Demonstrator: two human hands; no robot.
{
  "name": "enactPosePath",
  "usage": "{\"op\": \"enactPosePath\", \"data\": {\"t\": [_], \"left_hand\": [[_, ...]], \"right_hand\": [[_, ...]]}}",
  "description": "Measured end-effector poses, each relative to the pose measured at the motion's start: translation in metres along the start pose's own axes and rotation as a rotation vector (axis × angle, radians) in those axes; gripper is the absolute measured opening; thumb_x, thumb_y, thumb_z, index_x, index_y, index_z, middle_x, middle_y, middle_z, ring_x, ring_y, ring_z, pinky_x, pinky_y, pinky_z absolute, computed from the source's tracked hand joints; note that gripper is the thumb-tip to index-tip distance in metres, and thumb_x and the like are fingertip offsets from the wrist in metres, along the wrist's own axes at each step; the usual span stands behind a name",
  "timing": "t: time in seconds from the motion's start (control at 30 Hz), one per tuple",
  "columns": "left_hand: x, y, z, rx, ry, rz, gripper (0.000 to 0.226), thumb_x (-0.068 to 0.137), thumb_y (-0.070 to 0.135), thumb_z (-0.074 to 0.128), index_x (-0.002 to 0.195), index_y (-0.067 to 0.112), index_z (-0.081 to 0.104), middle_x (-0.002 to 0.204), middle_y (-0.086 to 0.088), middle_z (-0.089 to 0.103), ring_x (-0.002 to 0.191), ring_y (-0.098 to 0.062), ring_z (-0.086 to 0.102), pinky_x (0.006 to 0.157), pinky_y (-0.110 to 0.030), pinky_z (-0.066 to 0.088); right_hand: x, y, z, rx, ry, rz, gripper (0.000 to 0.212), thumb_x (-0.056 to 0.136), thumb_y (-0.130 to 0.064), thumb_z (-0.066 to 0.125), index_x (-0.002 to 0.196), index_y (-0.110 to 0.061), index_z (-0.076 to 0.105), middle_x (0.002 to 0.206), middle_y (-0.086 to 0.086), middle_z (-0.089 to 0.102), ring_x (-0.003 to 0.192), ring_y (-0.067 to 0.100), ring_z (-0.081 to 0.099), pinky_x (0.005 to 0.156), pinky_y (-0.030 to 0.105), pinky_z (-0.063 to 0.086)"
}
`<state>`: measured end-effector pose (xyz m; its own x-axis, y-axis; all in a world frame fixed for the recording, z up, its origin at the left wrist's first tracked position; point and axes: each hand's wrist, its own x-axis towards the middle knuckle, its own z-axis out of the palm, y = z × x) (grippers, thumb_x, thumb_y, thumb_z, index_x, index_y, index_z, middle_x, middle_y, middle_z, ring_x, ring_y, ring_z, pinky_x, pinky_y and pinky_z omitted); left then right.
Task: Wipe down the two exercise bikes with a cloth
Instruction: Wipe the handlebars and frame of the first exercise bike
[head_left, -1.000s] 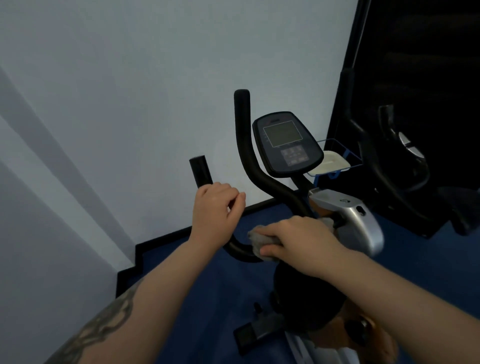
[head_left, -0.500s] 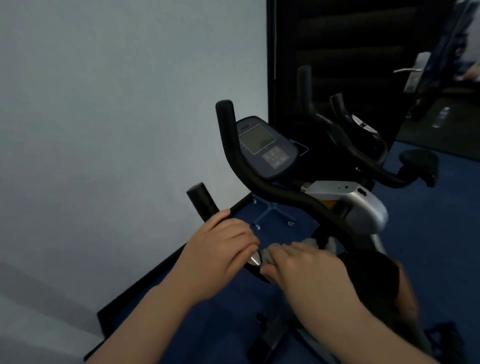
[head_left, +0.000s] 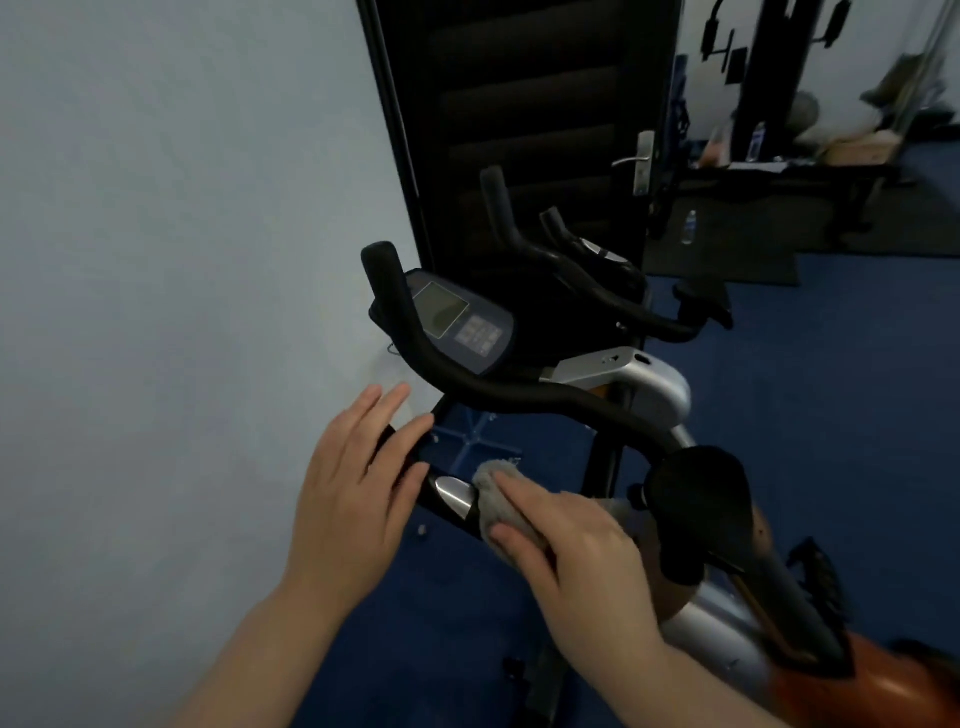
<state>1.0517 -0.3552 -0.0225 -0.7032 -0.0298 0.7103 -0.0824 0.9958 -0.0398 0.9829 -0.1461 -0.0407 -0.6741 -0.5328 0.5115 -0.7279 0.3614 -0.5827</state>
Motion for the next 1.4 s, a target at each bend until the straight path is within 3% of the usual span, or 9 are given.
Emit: {"op": "enactPosePath", "data": {"t": [0.1, 0.2, 0.33, 0.53, 0.77, 0.93, 1.07, 1.23, 1.4], "left_hand": [[-0.007, -0.001, -0.004, -0.143, 0.052, -0.142, 0.047, 0.097, 0.033, 0.051, 0.137, 0.010, 0.050, 0.147, -0.001, 0.042, 0.141, -0.015, 0.033, 0.118, -0.026, 0.022], [-0.011, 0.005, -0.007, -0.261, 0.038, -0.209, 0.050, 0.096, 0.032, 0.051, 0.141, 0.011, 0.046, 0.147, 0.005, 0.040, 0.139, -0.009, 0.035, 0.116, -0.022, 0.026], [-0.012, 0.011, -0.013, -0.340, 0.025, -0.258, 0.047, 0.099, 0.022, 0.055, 0.143, 0.014, 0.043, 0.148, 0.006, 0.040, 0.139, -0.004, 0.034, 0.115, -0.017, 0.025], [-0.011, 0.004, -0.025, -0.575, 0.010, -0.327, 0.041, 0.100, 0.019, 0.043, 0.139, 0.030, 0.048, 0.144, 0.018, 0.047, 0.136, -0.002, 0.041, 0.111, -0.017, 0.032], [-0.013, 0.001, -0.025, -0.740, -0.010, -0.351, 0.042, 0.100, 0.034, 0.036, 0.141, 0.034, 0.044, 0.145, 0.021, 0.046, 0.137, -0.003, 0.040, 0.110, -0.015, 0.031], [-0.013, 0.006, -0.023, -0.740, 0.010, -0.371, 0.040, 0.100, 0.036, 0.036, 0.140, 0.039, 0.043, 0.146, 0.024, 0.044, 0.138, -0.001, 0.038, 0.110, -0.013, 0.030], [-0.013, 0.008, -0.019, -0.726, 0.065, -0.366, 0.041, 0.101, 0.032, 0.036, 0.141, 0.032, 0.044, 0.146, 0.024, 0.044, 0.137, -0.002, 0.040, 0.110, -0.014, 0.031], [-0.016, 0.017, -0.017, -0.639, 0.047, -0.385, 0.045, 0.100, 0.036, 0.037, 0.145, 0.036, 0.037, 0.151, 0.025, 0.035, 0.142, -0.003, 0.032, 0.114, -0.015, 0.025], [-0.011, 0.051, -0.006, -0.686, 0.197, -0.566, 0.048, 0.096, 0.033, 0.041, 0.144, 0.024, 0.042, 0.153, 0.018, 0.034, 0.145, -0.005, 0.025, 0.114, -0.011, 0.019]], "right_hand": [[-0.012, 0.005, -0.002, -0.035, -0.017, -0.022, 0.045, 0.089, -0.033, 0.064, 0.134, -0.029, 0.058, 0.122, -0.017, 0.065, 0.109, -0.007, 0.054, 0.102, 0.030, 0.042], [0.005, -0.013, 0.013, -0.054, -0.047, 0.028, 0.042, 0.096, -0.037, 0.056, 0.138, -0.032, 0.051, 0.120, -0.016, 0.065, 0.102, 0.005, 0.061, 0.094, 0.030, 0.048], [0.031, -0.035, 0.035, -0.060, -0.174, -0.041, 0.048, 0.101, -0.043, 0.039, 0.149, -0.041, 0.030, 0.143, -0.023, 0.045, 0.118, 0.004, 0.052, 0.091, 0.022, 0.046], [0.040, -0.025, 0.033, -0.015, -0.248, 0.044, 0.043, 0.100, -0.053, 0.023, 0.142, -0.052, 0.031, 0.123, -0.020, 0.059, 0.103, 0.005, 0.059, 0.074, 0.024, 0.040], [0.055, -0.040, 0.046, -0.054, -0.289, -0.047, 0.047, 0.103, -0.045, 0.023, 0.150, -0.049, 0.015, 0.128, -0.010, 0.058, 0.100, 0.013, 0.062, 0.078, 0.033, 0.051], [0.064, -0.026, 0.041, -0.010, -0.340, 0.047, 0.032, 0.103, -0.049, 0.023, 0.130, -0.043, 0.039, 0.101, -0.004, 0.068, 0.088, 0.021, 0.064, 0.070, 0.035, 0.047], [0.064, -0.043, 0.052, 0.017, -0.248, 0.001, 0.036, 0.104, -0.044, 0.025, 0.139, -0.044, 0.032, 0.109, -0.005, 0.065, 0.090, 0.018, 0.063, 0.069, 0.034, 0.047], [0.023, -0.014, 0.026, -0.108, -0.321, -0.175, 0.057, 0.101, -0.044, 0.030, 0.150, -0.050, 0.002, 0.153, -0.015, 0.030, 0.121, 0.013, 0.049, 0.090, 0.033, 0.050], [0.011, 0.022, -0.008, -0.201, -0.539, -0.177, 0.068, 0.103, -0.039, 0.036, 0.145, -0.052, -0.015, 0.159, -0.020, 0.013, 0.136, 0.010, 0.034, 0.115, 0.024, 0.024]]}}
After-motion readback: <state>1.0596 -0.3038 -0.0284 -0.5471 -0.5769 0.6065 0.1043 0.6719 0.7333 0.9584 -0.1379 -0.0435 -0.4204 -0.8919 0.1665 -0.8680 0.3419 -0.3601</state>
